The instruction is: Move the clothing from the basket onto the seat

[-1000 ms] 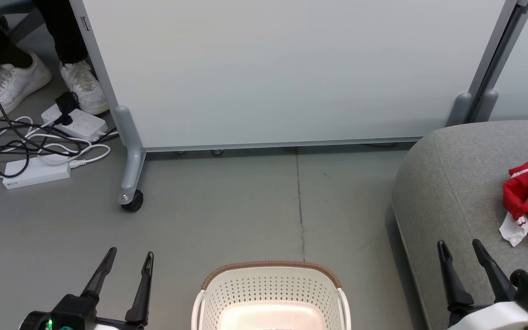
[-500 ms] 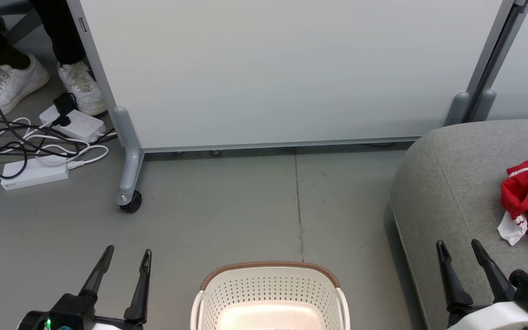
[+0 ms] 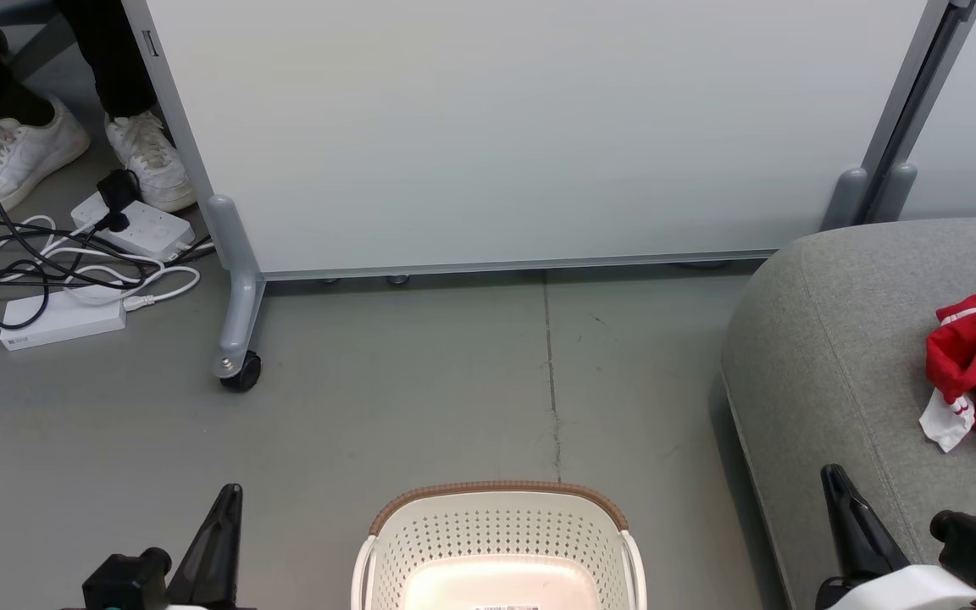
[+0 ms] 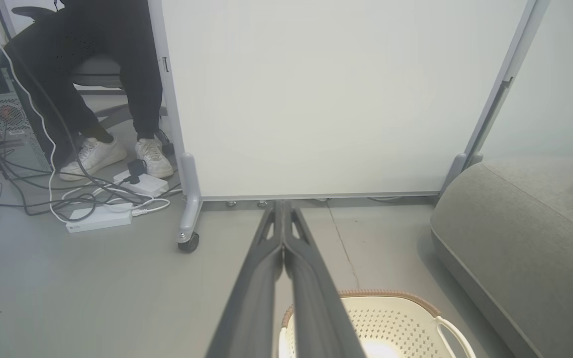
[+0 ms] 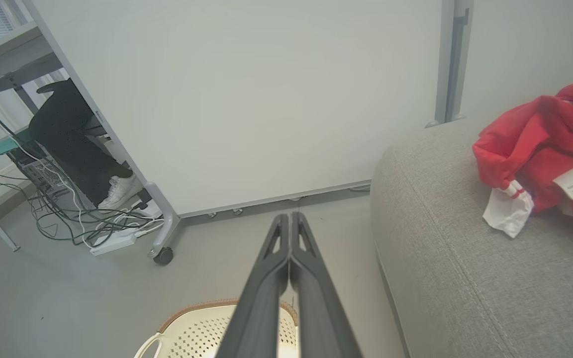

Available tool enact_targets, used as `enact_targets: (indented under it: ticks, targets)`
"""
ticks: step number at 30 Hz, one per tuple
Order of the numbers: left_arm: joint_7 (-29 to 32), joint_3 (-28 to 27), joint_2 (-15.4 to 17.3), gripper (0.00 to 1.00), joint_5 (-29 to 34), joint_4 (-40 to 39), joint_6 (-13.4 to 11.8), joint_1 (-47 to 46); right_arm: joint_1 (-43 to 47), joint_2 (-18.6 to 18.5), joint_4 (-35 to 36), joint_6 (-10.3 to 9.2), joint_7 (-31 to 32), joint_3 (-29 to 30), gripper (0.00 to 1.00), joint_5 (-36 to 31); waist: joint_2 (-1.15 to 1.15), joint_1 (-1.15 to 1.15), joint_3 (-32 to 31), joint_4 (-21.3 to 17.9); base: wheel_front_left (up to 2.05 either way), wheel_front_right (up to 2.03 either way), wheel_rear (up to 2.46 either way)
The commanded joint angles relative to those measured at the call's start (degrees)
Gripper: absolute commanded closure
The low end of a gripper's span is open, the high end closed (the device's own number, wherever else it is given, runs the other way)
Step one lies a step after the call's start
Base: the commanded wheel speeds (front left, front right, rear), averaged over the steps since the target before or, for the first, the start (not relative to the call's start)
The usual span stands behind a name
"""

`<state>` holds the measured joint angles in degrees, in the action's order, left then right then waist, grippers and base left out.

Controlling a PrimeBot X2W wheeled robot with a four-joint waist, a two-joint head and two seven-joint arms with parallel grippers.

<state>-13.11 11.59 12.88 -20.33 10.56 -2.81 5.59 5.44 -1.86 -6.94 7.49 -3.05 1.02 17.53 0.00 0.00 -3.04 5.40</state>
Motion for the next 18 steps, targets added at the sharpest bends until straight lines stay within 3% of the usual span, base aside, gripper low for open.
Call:
enact_targets:
  ticks: [1, 18]
  targets:
    - [0.58, -1.64, 0.17, 1.00, -2.14, -0.35, 0.53, -2.14, -2.48, -0.33, 0.04, 0.00, 0.13, -0.26, 1.00, 2.58, 0.00, 0.00, 0.04, -0.06, 0.00, 0.00, 0.00]
    - [6.58, -9.66, -1.82, 1.00, -16.76, 2.69, 2.76, -6.87, -9.89, -0.53, -6.36, 0.00, 0.17, -3.54, 1.00, 20.61, 0.00, 0.00, 0.60, -0.81, 0.00, 0.00, 0.00]
